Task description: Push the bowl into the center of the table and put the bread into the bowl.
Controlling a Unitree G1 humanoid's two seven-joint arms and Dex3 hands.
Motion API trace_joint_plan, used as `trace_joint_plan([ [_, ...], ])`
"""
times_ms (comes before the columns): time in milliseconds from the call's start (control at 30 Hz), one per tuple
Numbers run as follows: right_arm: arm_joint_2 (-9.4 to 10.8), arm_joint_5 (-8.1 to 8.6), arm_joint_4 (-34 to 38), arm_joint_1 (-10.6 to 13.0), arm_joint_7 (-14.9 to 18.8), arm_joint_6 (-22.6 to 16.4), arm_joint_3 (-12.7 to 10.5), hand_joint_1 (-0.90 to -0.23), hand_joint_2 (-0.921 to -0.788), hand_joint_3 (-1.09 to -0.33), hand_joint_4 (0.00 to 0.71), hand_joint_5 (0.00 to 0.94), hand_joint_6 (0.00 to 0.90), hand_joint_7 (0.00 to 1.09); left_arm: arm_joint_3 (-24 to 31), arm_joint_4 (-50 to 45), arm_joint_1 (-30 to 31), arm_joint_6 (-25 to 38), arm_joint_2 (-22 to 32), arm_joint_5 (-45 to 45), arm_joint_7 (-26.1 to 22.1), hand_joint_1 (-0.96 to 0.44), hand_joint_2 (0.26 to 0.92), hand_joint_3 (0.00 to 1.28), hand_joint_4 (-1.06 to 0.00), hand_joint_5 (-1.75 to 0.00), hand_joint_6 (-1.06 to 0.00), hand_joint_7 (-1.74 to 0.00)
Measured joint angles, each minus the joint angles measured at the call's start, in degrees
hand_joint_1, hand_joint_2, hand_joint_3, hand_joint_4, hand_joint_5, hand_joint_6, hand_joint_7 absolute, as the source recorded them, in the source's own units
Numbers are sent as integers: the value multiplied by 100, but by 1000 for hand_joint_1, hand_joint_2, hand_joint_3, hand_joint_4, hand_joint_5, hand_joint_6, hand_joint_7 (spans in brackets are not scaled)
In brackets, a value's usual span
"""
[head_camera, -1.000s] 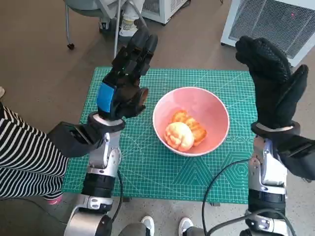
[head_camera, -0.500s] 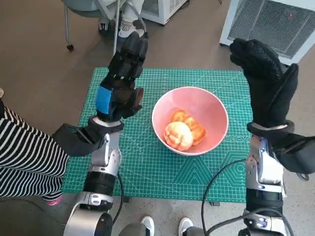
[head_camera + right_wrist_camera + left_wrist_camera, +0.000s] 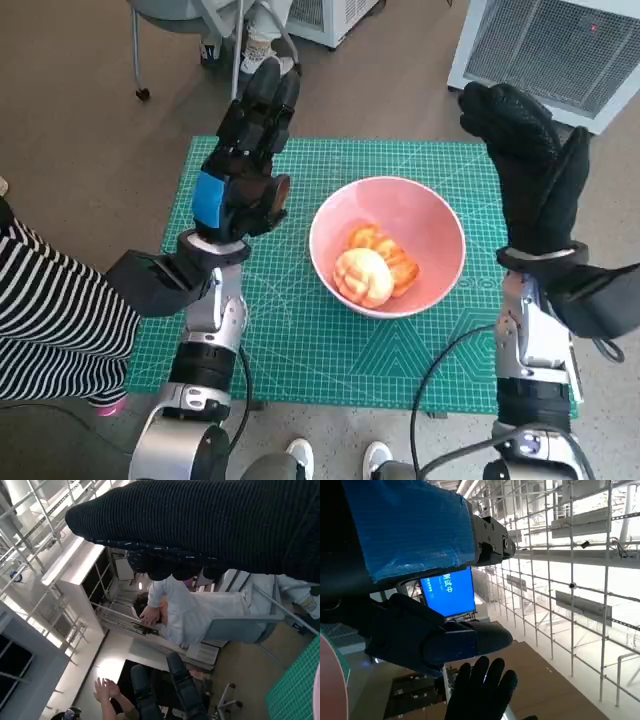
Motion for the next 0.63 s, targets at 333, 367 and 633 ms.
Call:
trace_joint_plan([
  [333, 0, 0, 115, -5, 17, -72, 8, -648, -921, -692, 135, 0, 65, 423, 19, 160, -26, -149, 9, 6, -87, -680, 921, 467, -104, 0, -161, 0],
  [367, 0, 0, 126, -5, 18, -78, 8, -648, -921, -693, 134, 0, 66, 423, 19, 169, -28, -166, 12, 9, -90, -680, 921, 467, -103, 0, -161, 0],
  [633, 1, 0, 215, -9, 51, -148, 14, -646, -921, -691, 130, 0, 68, 423, 21, 177, -30, -177, 39, 11, -128, -679, 921, 467, -99, 0, -161, 0],
])
